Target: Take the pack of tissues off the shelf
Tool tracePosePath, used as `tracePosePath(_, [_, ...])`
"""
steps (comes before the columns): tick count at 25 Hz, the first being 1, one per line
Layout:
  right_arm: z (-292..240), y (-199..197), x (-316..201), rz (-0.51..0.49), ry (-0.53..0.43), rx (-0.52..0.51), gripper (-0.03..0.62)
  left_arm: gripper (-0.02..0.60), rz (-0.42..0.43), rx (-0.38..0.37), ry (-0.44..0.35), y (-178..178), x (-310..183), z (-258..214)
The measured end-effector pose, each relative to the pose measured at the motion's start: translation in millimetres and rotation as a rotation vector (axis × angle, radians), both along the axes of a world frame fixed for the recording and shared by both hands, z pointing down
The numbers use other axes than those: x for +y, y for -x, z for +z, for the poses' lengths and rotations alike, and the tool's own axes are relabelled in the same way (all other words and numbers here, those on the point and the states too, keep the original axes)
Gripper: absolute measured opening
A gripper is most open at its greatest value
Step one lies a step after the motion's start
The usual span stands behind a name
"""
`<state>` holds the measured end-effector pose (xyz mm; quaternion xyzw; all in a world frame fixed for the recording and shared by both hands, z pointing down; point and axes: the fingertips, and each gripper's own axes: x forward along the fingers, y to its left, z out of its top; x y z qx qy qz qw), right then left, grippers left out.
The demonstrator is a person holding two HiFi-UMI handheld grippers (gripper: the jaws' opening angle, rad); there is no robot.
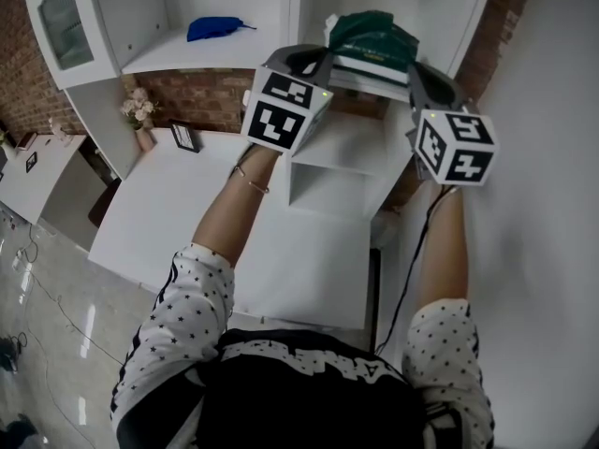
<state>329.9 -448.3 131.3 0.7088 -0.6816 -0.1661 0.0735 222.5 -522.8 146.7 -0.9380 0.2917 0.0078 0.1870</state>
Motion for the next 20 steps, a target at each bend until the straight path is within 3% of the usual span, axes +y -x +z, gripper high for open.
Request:
tracePosePath(15, [-2.9,36.7,32.3,-0.001,-0.143,0.080,0.031,0.032,-0.024,0.072,-0.080,34.3,30.1,-4.4])
tracePosePath(20, [20.0,48.2,54.0,-0.008,-0.196,0.100,0.031,0.032,-0.025,0.104,-0.124,47.0,53.5,15.7])
